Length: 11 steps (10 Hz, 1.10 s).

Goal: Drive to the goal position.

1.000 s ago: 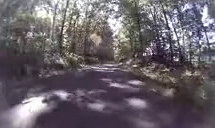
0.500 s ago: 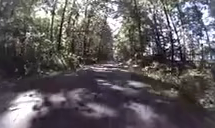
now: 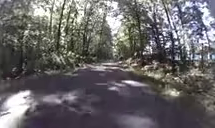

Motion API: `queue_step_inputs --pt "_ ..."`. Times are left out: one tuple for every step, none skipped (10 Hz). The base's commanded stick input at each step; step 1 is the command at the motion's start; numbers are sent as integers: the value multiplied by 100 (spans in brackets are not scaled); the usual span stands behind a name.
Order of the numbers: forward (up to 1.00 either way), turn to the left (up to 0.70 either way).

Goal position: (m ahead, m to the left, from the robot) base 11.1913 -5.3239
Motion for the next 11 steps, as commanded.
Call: queue_step_inputs --pt "45 0" --pt "45 0" --pt "45 0" --pt "45 0" --pt "45 0" --pt "45 0" --pt "45 0" --pt "45 0" --pt "45 0" --pt "45 0" --pt "45 0"
